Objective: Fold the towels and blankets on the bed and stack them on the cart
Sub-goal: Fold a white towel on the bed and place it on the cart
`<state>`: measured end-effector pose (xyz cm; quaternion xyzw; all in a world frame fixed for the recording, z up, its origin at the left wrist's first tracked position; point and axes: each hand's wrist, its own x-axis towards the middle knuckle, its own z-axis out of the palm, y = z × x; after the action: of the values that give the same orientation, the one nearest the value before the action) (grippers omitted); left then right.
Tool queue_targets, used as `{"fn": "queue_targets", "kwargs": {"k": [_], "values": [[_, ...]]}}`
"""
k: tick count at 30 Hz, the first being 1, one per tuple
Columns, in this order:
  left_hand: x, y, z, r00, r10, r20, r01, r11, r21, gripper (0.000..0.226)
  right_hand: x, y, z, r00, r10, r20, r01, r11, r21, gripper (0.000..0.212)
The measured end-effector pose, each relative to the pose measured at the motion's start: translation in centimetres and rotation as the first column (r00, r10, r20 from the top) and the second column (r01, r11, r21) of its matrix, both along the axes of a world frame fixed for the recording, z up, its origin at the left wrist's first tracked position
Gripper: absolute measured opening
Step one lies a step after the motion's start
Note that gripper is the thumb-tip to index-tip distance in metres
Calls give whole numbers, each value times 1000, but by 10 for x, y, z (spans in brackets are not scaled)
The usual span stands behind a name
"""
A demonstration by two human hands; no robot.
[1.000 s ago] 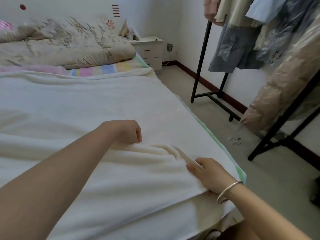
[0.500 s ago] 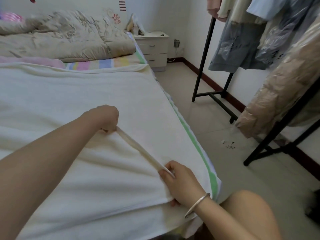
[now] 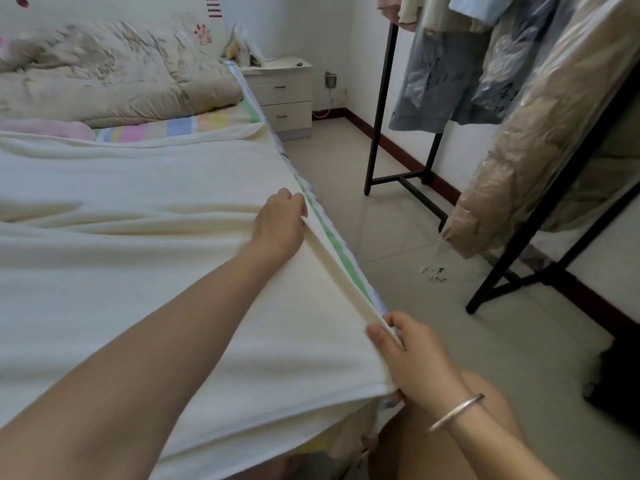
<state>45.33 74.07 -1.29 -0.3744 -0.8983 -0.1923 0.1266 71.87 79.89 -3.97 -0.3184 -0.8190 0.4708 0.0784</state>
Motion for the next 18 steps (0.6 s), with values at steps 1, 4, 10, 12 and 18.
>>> {"fn": "queue_targets", "kwargs": {"k": [1, 4, 10, 12, 18], "values": [[6, 7, -4, 1000, -25, -3, 25, 1000, -16, 26, 7, 2, -1, 1000, -20, 3, 20, 999, -47, 18], [21, 20, -11, 998, -67, -20, 64, 990, -126, 30, 18, 2, -8, 998, -40, 39, 44, 995, -92, 20], [23, 20, -19, 987, -78, -139, 28, 942, -335, 33, 12, -1, -34, 992, -119, 49, 121, 992, -47, 32], [24, 22, -18, 988, -54, -147, -1, 937, -349, 34, 13, -1, -38, 986, -166, 34, 168, 983, -80, 48], [27, 5, -22, 973, -58, 225, 93, 984, -149, 56, 7, 5, -40, 962, -269, 54, 275, 938, -211, 45]]}}
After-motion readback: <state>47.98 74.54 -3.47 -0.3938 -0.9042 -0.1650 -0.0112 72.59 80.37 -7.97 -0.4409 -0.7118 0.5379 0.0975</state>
